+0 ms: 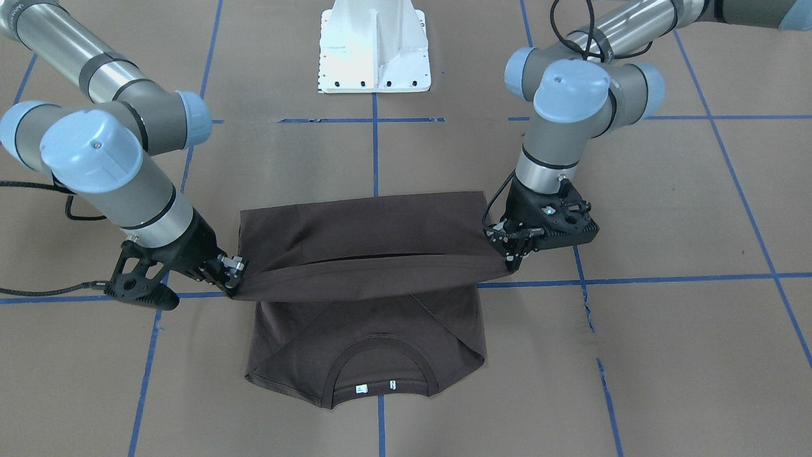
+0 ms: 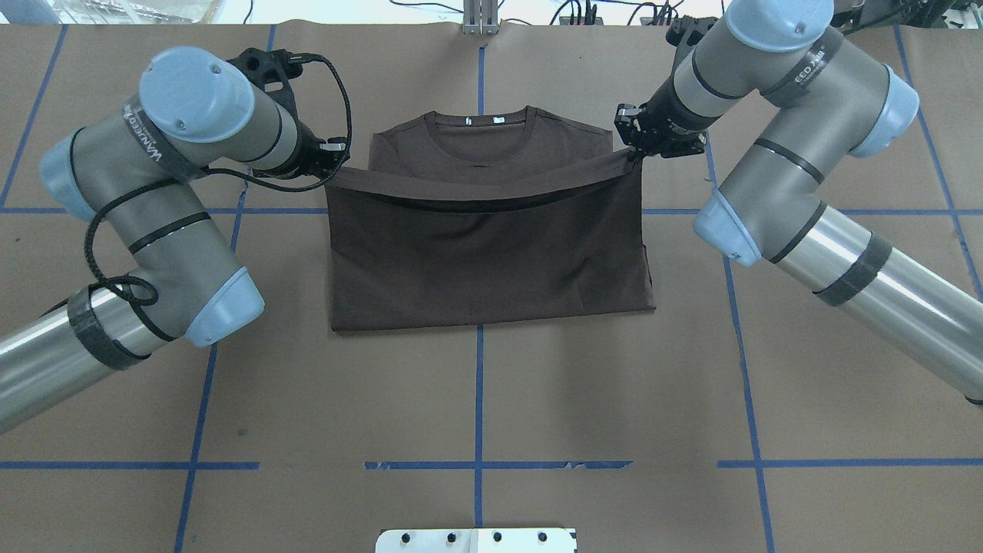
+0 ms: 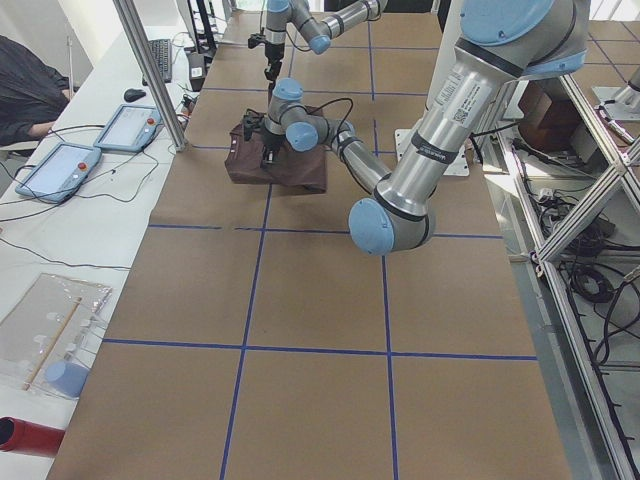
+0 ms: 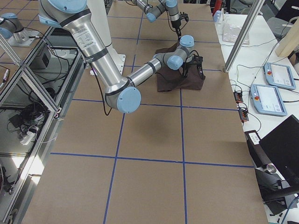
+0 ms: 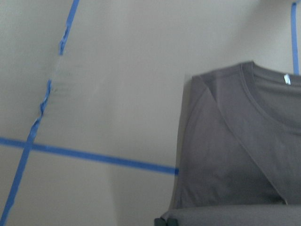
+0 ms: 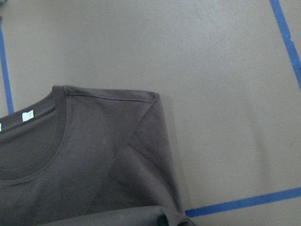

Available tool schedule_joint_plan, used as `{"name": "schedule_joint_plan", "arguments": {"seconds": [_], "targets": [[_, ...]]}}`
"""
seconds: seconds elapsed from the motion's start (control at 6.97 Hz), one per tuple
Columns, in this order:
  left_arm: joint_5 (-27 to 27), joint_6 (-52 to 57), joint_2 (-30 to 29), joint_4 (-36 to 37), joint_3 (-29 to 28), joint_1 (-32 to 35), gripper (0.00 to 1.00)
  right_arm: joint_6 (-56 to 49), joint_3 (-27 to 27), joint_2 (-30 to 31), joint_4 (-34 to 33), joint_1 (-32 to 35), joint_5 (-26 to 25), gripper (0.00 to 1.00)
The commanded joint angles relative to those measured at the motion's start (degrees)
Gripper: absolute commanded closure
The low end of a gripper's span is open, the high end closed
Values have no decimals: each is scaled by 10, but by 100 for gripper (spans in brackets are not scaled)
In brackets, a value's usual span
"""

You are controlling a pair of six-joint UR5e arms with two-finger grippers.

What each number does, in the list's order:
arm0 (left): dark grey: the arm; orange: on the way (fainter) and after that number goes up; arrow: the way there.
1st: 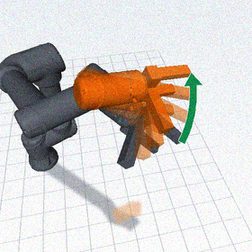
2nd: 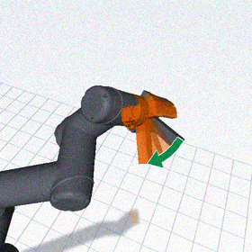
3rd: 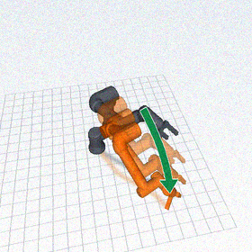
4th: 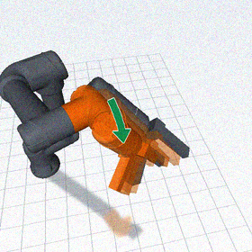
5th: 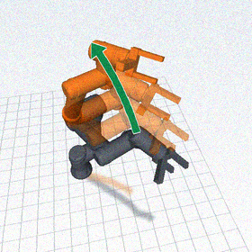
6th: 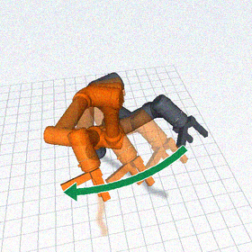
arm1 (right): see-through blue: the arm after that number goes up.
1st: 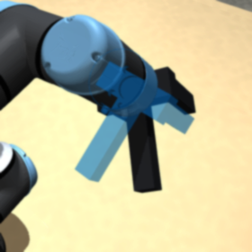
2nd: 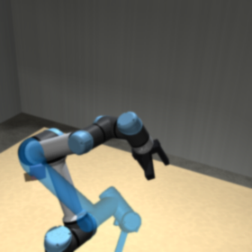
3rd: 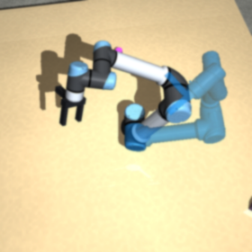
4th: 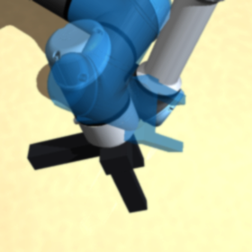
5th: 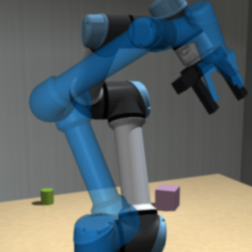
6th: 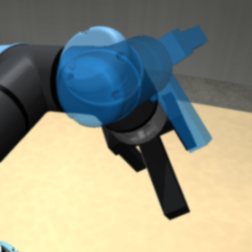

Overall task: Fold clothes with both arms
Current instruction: 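Lift the hem with both grippers and fold it toward the collar, then lay the hem down beside the collar and open both grippers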

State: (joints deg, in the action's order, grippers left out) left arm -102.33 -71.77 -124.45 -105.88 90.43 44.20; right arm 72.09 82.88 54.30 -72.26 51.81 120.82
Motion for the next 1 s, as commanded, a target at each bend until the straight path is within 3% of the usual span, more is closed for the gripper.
{"name": "schedule_joint_plan", "arguments": {"seconds": [0.0, 0.29, 0.57, 0.86], "targets": [[0, 1, -13, -20, -38, 11, 100, 1, -55, -22, 16, 15, 0, 100], [0, 1, -23, -33, -53, 23, 100, -1, -101, -58, 16, 30, -1, 100], [1, -3, -62, -40, -104, 26, 100, -3, -152, -107, 17, 29, -6, 100], [3, -6, -72, -72, -150, 36, 100, -3, -166, -109, 17, 29, -23, 100]]}}
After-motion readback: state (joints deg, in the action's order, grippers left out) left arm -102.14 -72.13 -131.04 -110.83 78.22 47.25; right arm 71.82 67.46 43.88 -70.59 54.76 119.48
